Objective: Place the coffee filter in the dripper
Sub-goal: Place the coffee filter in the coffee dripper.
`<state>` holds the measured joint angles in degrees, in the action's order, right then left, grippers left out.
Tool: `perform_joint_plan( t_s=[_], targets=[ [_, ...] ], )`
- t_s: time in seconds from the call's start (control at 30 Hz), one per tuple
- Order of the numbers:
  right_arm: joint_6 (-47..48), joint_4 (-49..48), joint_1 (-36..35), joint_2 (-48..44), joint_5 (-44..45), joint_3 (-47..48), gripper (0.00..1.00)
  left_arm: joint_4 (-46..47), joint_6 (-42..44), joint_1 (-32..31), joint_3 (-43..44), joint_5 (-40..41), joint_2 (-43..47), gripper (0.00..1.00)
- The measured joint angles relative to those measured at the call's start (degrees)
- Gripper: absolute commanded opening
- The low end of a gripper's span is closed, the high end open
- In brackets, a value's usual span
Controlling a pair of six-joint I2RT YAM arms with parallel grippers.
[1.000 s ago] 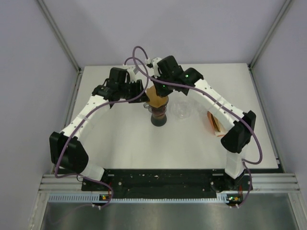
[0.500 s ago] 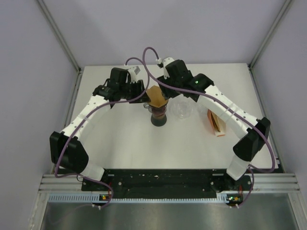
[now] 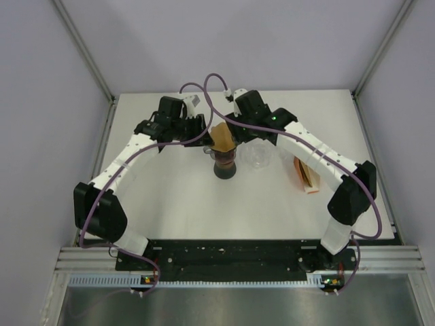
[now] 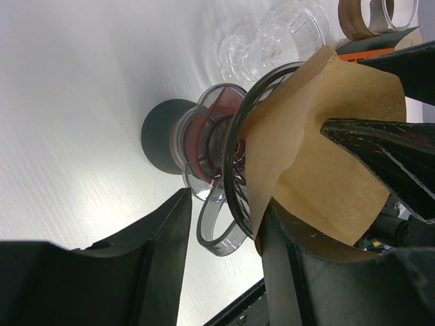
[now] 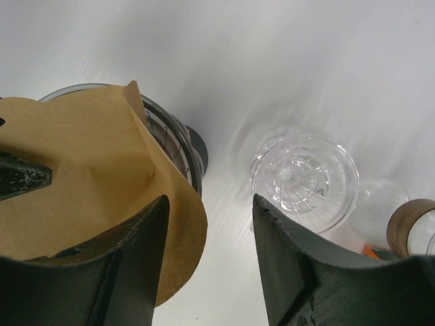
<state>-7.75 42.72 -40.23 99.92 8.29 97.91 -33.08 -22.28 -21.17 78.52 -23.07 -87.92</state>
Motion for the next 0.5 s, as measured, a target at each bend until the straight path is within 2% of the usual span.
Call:
perform_joint_plan(
  t_s=[0.17, 0.5],
  targets=[
    [0.04, -0.28, 0.02, 0.00, -1.36, 0.00, 0.54, -0.13, 0.76, 0.00, 0.13, 0.00, 0.00, 0.62],
    [1.16, -0.33, 0.00, -0.46, -3.78, 0.13, 0.55, -0.72, 2.34, 0.00, 3.23, -0.04, 0.00, 0.66]
  ],
)
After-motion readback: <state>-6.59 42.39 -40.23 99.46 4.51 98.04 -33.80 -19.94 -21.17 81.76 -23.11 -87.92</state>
